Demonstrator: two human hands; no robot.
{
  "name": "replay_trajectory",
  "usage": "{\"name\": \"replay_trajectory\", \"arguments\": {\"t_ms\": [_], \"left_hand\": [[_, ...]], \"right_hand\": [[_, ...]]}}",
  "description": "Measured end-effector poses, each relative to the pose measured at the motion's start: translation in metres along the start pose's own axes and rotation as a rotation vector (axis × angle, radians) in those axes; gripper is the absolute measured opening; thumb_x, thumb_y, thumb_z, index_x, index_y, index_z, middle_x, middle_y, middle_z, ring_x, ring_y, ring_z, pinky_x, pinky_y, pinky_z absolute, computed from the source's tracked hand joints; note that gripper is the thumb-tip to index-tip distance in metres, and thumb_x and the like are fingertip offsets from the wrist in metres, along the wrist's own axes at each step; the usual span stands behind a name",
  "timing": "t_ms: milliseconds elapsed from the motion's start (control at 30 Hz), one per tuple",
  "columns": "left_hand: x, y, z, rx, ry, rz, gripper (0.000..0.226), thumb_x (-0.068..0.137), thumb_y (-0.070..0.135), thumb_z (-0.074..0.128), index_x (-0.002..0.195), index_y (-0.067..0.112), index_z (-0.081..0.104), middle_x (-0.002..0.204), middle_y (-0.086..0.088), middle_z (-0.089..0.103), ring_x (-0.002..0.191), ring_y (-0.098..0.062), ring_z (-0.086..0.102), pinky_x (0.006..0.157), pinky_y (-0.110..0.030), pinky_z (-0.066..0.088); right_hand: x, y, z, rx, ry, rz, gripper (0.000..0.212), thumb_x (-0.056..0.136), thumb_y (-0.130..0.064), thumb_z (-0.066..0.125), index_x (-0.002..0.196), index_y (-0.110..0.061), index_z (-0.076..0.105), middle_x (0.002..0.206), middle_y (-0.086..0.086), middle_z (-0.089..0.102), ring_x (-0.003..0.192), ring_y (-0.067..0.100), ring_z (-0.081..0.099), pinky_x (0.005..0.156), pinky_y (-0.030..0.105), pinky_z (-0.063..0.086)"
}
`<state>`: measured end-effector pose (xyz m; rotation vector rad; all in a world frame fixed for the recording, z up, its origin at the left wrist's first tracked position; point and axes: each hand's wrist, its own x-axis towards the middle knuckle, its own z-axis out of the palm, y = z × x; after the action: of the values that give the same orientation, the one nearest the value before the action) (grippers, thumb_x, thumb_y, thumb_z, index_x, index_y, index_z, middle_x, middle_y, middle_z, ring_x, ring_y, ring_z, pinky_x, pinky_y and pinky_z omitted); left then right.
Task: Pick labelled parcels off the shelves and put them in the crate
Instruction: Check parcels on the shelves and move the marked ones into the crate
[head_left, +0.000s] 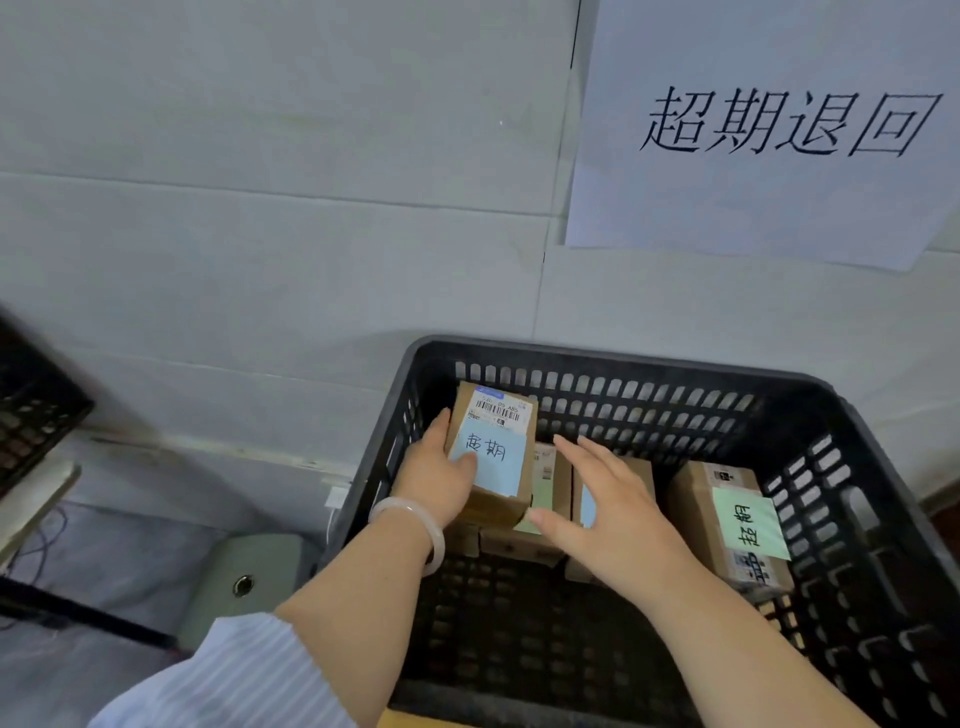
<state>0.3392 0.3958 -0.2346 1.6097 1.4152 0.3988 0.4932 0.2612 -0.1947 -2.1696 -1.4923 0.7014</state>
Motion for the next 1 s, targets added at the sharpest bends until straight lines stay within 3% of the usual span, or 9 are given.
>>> {"name": "replay_trajectory", "arguments": {"t_ms": [100,233,400,533,600,667,733,867,1000], "left_hand": [[-0.002,0.0,0.0,0.111,0.037,0.09,0.069,0.098,0.027,0.054,0.153,0.042,0.014,0.143,0.003,0.046,0.121,-0.017,0.056,0.084,-0.034,0.059],[-0.005,0.0,0.001,0.274,0.034,0.189,0.066,0.098,0.032,0.055,0.153,0.039,0.019,0.15,0.0,0.034,0.13,-0.019,0.045,0.095,-0.03,0.048],[-0.006,-0.002,-0.005,0.285,0.016,0.111,0.064,0.101,0.029,0.048,0.154,0.04,0.013,0.135,0.0,0.047,0.104,-0.011,0.053,0.065,-0.018,0.045],[-0.01,-0.003,-0.009,0.303,0.036,0.088,0.053,0.103,0.026,0.044,0.152,0.036,0.024,0.119,0.006,0.045,0.088,-0.001,0.047,0.048,-0.008,0.035],[-0.015,0.0,-0.008,0.371,0.035,0.088,0.051,0.103,0.029,0.043,0.15,0.035,0.026,0.134,0.004,0.04,0.105,-0.005,0.049,0.063,-0.007,0.042],[-0.019,0.004,-0.005,0.5,0.042,0.112,0.058,0.101,0.038,0.045,0.153,0.033,0.021,0.152,0.0,0.026,0.129,-0.018,0.042,0.089,-0.025,0.05],[-0.022,0.009,-0.002,0.557,0.04,0.122,0.076,0.094,0.051,0.052,0.155,0.028,0.015,0.157,-0.001,0.017,0.139,-0.024,0.031,0.105,-0.038,0.042],[-0.026,0.015,0.007,0.581,0.035,0.137,0.105,0.078,0.065,0.066,0.156,0.021,0.01,0.155,0.0,0.011,0.14,-0.024,0.023,0.11,-0.038,0.034],[-0.026,0.016,0.013,0.661,0.055,0.127,0.109,0.076,0.066,0.064,0.155,0.016,0.009,0.149,-0.004,0.016,0.133,-0.025,0.03,0.106,-0.038,0.039]], "right_hand": [[0.001,-0.001,0.002,0.013,0.005,-0.009,0.081,0.083,-0.062,0.059,0.15,-0.047,0.015,0.16,-0.018,0.009,0.146,0.005,0.005,0.12,0.041,0.017],[-0.001,0.0,0.004,0.026,0.013,-0.026,0.081,0.083,-0.063,0.059,0.149,-0.047,0.016,0.16,-0.017,0.011,0.146,0.006,0.006,0.12,0.041,0.018],[-0.006,0.0,0.003,0.028,0.004,-0.013,0.078,0.085,-0.062,0.057,0.149,-0.048,0.015,0.16,-0.02,0.009,0.146,0.005,0.004,0.12,0.041,0.017],[-0.01,-0.003,0.002,0.038,-0.011,-0.009,0.075,0.087,-0.059,0.056,0.149,-0.048,0.015,0.16,-0.02,0.008,0.146,0.007,0.004,0.119,0.041,0.017],[-0.011,-0.005,0.002,0.038,-0.014,-0.002,0.073,0.089,-0.058,0.055,0.149,-0.047,0.015,0.16,-0.019,0.008,0.146,0.008,0.005,0.119,0.041,0.017],[-0.011,-0.005,0.002,0.037,-0.013,-0.004,0.073,0.09,-0.058,0.054,0.15,-0.046,0.015,0.16,-0.019,0.009,0.147,0.007,0.005,0.119,0.041,0.017],[-0.01,-0.004,0.004,0.042,-0.014,-0.008,0.072,0.09,-0.059,0.052,0.15,-0.046,0.015,0.16,-0.019,0.008,0.147,0.006,0.005,0.119,0.04,0.017],[-0.009,-0.002,0.006,0.039,-0.022,-0.015,0.07,0.09,-0.062,0.048,0.15,-0.048,0.014,0.16,-0.021,0.008,0.147,0.005,0.005,0.118,0.041,0.018],[-0.008,0.002,0.007,0.037,-0.031,-0.026,0.069,0.09,-0.063,0.047,0.149,-0.049,0.014,0.16,-0.021,0.008,0.147,0.005,0.005,0.12,0.042,0.019]]}}
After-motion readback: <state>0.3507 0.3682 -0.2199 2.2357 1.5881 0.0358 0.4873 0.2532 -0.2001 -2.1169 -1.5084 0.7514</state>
